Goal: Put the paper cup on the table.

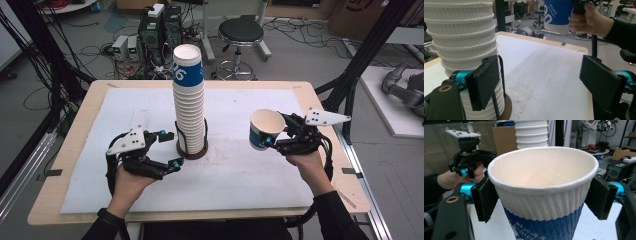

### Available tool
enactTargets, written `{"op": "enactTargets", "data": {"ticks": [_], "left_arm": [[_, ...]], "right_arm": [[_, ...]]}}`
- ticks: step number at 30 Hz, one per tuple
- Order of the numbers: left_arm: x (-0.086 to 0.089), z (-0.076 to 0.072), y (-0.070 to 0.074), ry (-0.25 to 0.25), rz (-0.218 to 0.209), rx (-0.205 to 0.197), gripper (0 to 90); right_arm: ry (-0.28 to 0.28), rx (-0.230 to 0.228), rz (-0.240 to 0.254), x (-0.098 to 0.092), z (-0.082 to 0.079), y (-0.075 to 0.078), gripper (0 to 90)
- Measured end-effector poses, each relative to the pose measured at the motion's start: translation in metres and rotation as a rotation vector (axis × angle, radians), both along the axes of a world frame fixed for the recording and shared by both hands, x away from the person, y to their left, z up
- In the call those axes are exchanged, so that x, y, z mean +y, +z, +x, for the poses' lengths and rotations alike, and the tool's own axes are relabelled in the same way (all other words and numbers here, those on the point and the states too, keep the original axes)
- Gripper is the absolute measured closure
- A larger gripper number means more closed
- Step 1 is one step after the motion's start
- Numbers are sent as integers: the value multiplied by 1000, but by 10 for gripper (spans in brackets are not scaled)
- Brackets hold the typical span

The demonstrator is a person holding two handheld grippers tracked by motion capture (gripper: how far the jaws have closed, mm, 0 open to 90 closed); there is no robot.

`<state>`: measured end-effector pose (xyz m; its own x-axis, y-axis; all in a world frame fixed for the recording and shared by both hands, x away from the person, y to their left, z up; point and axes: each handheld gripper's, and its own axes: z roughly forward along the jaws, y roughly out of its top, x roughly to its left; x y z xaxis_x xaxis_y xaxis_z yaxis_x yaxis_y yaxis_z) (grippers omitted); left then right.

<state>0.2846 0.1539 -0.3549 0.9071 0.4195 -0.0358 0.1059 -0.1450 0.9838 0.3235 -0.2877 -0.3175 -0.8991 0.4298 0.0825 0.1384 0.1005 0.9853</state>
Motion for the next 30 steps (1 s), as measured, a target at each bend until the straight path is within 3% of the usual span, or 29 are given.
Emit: {"op": "enactTargets", "data": {"ticks": [3, 11, 30], "left_arm": [[0, 0, -2, -5, 1, 5, 163], [0, -1, -3, -6, -1, 7, 163], [-1, -1, -7, -4, -1, 21, 163]], "right_arm": [[-17, 9, -6, -2, 5, -2, 216], [-76, -16, -7, -7, 17, -5, 216], [-200, 4, -10, -19, 44, -15, 216]]}}
